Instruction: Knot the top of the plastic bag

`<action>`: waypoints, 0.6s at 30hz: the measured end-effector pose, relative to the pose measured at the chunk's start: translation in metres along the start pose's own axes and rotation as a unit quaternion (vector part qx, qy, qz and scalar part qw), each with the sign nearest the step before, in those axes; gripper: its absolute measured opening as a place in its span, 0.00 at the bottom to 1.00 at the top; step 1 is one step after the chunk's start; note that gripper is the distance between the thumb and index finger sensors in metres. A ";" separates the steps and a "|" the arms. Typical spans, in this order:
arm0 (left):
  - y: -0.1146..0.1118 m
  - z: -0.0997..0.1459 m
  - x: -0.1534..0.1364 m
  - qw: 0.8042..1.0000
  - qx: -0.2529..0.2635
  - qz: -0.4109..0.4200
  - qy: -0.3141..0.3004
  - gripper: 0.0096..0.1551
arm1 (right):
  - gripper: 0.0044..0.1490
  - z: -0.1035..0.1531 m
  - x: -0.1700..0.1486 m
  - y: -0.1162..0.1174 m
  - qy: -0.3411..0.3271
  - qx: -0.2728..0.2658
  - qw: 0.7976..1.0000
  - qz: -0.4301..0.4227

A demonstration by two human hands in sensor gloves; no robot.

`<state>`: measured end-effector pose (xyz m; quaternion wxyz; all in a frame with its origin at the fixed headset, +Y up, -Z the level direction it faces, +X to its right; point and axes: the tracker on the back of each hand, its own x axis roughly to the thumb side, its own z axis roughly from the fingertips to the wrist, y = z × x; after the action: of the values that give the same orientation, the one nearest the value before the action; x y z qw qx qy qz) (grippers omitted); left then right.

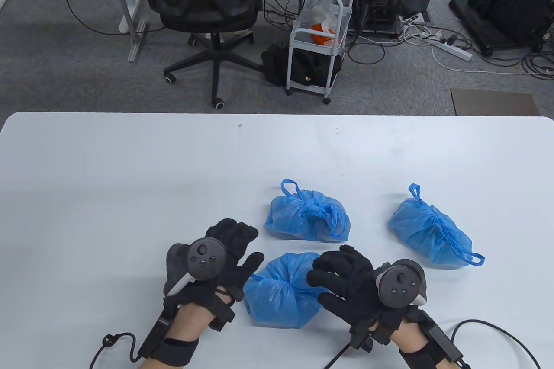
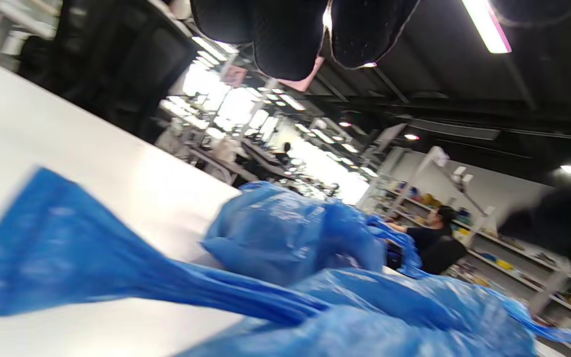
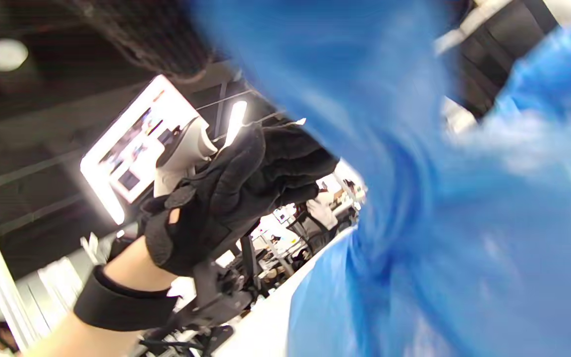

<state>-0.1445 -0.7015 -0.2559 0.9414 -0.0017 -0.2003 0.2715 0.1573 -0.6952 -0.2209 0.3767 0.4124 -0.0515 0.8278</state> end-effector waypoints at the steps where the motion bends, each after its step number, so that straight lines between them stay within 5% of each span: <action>1: -0.009 -0.002 0.007 1.000 -0.010 -0.014 -0.016 0.39 | 0.35 -0.001 0.008 -0.006 -0.012 -0.008 0.999 0.033; 5: -0.048 -0.007 0.027 0.992 -0.083 -0.073 -0.057 0.38 | 0.34 0.001 0.020 -0.022 -0.013 0.018 0.994 0.105; 9: -0.083 -0.006 0.044 0.977 -0.142 -0.133 -0.089 0.40 | 0.38 0.029 0.007 -0.021 0.040 0.056 0.987 0.146; 18: -0.106 -0.008 0.040 0.955 -0.192 -0.212 -0.073 0.46 | 0.49 0.073 -0.028 -0.005 0.126 0.059 0.987 0.086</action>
<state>-0.0568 -0.7704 -0.2362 0.9421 -0.1195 -0.3127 0.0211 0.2186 -0.7369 -0.1946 0.2825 0.3206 0.0094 0.9041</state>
